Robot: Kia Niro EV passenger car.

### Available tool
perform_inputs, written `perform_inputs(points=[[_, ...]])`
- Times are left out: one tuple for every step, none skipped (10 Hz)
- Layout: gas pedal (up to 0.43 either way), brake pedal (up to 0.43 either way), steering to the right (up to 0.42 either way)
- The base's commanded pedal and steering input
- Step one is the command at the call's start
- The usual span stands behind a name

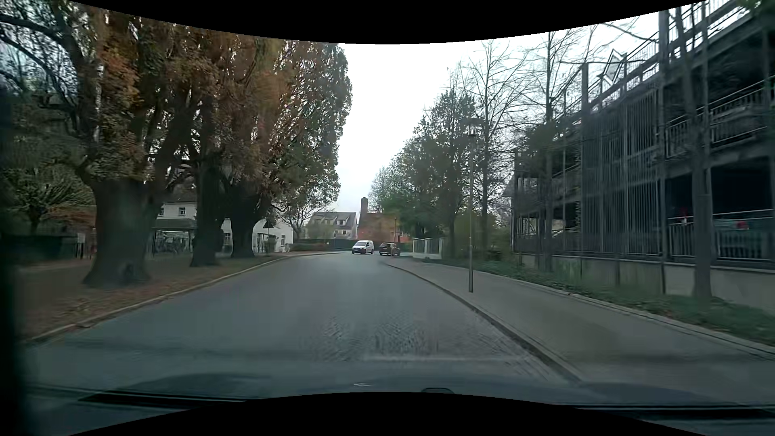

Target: Follow the waypoints while adhering to traffic rules and regulations

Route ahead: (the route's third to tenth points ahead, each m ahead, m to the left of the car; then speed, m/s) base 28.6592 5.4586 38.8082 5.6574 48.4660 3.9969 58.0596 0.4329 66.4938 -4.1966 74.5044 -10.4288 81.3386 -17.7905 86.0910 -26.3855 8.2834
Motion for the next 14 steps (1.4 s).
perform_inputs(points=[[0.138,0.000,-0.035],[0.138,0.000,-0.033],[0.138,0.000,-0.037],[0.150,0.000,-0.044],[0.138,0.000,-0.042],[0.138,0.000,-0.035],[0.138,0.000,-0.034],[0.138,0.000,-0.038],[0.138,0.000,-0.041],[0.138,0.000,-0.041],[0.138,0.000,-0.038],[0.130,0.000,-0.037],[0.130,0.000,-0.039],[0.130,0.000,-0.042]])
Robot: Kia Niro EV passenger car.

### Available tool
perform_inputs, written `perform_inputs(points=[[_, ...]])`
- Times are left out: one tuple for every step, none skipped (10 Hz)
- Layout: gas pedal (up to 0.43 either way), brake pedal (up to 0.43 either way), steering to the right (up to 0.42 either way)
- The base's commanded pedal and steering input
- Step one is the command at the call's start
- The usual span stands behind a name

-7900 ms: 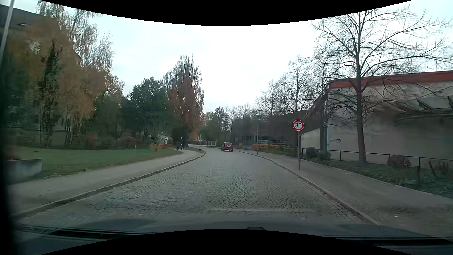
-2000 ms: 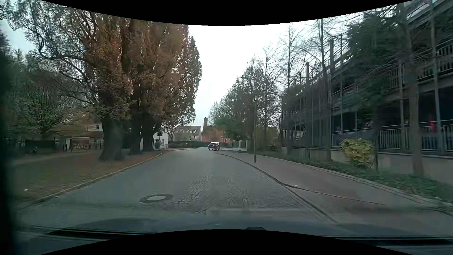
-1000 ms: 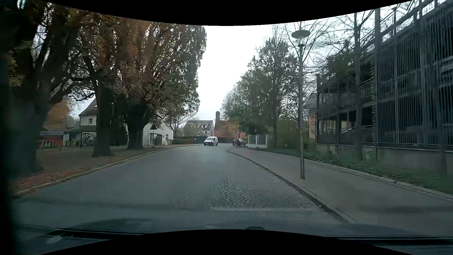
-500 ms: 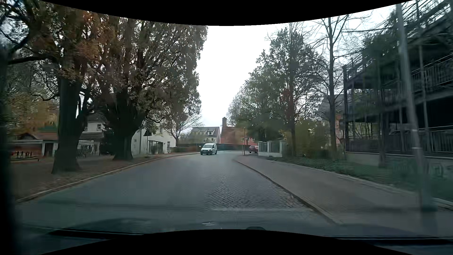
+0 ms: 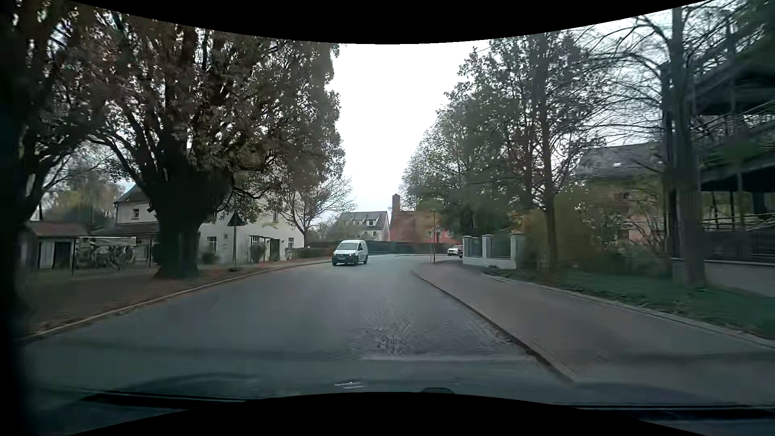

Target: Follow the waypoints while adhering to traffic rules and regulations

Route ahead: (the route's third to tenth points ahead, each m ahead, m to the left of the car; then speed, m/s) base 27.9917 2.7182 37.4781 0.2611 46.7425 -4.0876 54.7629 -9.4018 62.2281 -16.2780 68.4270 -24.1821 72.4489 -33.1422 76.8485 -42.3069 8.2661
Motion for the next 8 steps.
perform_inputs(points=[[0.130,0.000,-0.042],[0.130,0.000,-0.042],[0.130,0.000,-0.042],[0.130,0.000,-0.042],[0.130,0.000,-0.046],[0.130,0.000,-0.048],[0.130,0.000,-0.048],[0.118,0.000,-0.048]])
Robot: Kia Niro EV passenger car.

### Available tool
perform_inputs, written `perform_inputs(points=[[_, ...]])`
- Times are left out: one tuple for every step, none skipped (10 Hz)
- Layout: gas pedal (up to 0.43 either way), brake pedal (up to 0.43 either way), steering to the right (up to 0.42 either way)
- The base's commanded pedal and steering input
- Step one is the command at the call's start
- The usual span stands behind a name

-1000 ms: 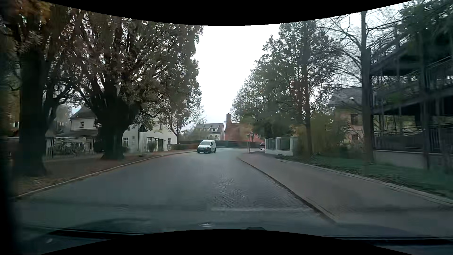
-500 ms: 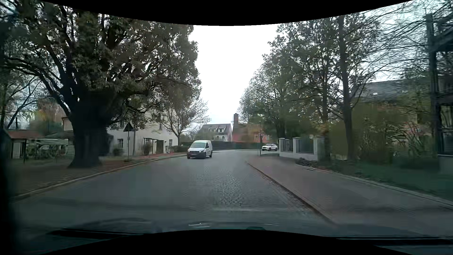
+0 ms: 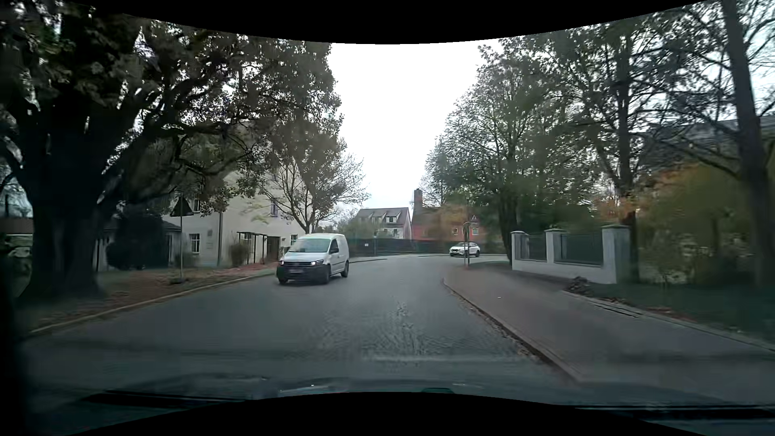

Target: Follow the waypoints while adhering to traffic rules and regulations

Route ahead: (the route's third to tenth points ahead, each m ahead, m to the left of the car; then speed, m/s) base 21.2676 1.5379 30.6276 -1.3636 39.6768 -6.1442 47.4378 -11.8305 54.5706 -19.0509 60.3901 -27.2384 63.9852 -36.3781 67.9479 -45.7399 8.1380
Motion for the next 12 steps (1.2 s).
perform_inputs(points=[[0.118,0.000,-0.048],[0.118,0.000,-0.047],[0.118,0.000,-0.043],[0.118,0.000,-0.033],[0.118,0.000,-0.025],[0.118,0.000,-0.017],[0.118,0.000,-0.007],[0.118,0.000,0.002],[0.130,0.000,0.012],[0.130,0.000,0.019],[0.130,0.000,0.027],[0.130,0.000,0.038]])
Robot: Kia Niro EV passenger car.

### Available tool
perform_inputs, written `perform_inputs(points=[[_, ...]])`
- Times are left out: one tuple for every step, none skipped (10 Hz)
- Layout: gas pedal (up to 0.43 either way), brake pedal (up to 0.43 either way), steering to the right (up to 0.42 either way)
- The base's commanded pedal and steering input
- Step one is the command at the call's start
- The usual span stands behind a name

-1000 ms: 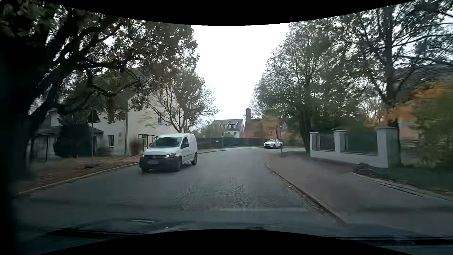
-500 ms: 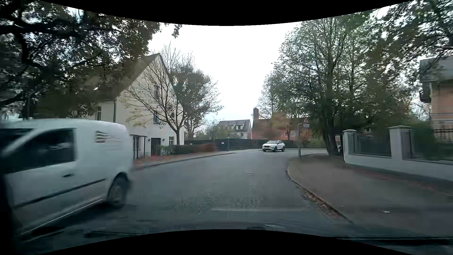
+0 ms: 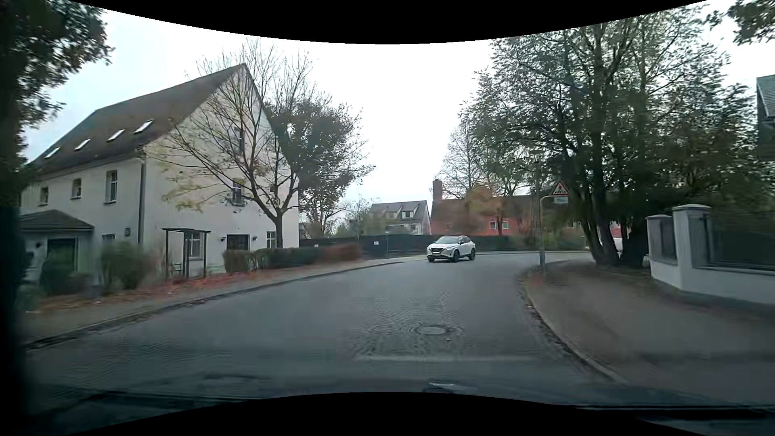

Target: Follow the waypoints while adhering to traffic rules and regulations

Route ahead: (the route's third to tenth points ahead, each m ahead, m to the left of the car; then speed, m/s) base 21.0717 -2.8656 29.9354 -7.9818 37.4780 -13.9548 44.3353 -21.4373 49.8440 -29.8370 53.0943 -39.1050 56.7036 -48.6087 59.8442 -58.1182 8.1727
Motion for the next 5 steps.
perform_inputs(points=[[0.130,0.000,0.048],[0.130,0.000,0.056],[0.130,0.000,0.067],[0.130,0.000,0.078],[0.130,0.000,0.088]])
